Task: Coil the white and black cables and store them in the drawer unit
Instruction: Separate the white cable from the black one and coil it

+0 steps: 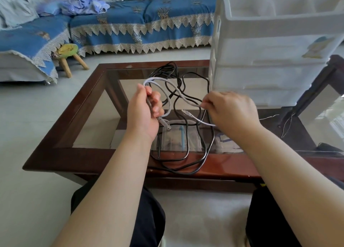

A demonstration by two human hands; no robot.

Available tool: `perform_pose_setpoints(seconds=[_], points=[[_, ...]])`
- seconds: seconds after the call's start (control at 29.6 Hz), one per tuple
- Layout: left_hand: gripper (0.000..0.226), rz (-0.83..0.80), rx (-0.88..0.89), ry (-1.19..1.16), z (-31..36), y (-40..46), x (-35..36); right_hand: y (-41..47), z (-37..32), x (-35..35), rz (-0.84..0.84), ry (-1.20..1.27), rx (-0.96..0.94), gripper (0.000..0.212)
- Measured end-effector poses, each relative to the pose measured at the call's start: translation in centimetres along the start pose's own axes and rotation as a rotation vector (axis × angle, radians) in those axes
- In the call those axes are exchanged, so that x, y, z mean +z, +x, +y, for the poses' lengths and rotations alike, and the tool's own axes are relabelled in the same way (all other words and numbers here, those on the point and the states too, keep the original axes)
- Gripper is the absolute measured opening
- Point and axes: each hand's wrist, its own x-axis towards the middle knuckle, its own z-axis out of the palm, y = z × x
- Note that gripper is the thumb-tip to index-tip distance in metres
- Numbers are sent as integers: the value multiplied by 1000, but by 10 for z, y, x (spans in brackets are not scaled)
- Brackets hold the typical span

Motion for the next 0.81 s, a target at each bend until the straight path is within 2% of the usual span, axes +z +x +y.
perform_pose_setpoints(seconds=[0.14,0.24,0.37,0.57,0.74,0.81], points=[[40,-61,76,251,-5,-7,6,-6,-14,9,-116,-71,-127,23],[40,-137,87,420,-11,-14,12,-9,-19,12,-88,-145,-219,20],[39,-219,7,455,-17,-20,18,-9,-19,13,-80,-137,-317,19],[42,-203,-106,385,-19,-18,20,-8,-8,14,-130,-97,-335,14],[40,-243,-127,580,-19,-21,22,-10,-15,7,-192,-33,-356,27],[40,-268,-142,661,-20,-23,25,-9,-20,1,-236,76,-302,22]])
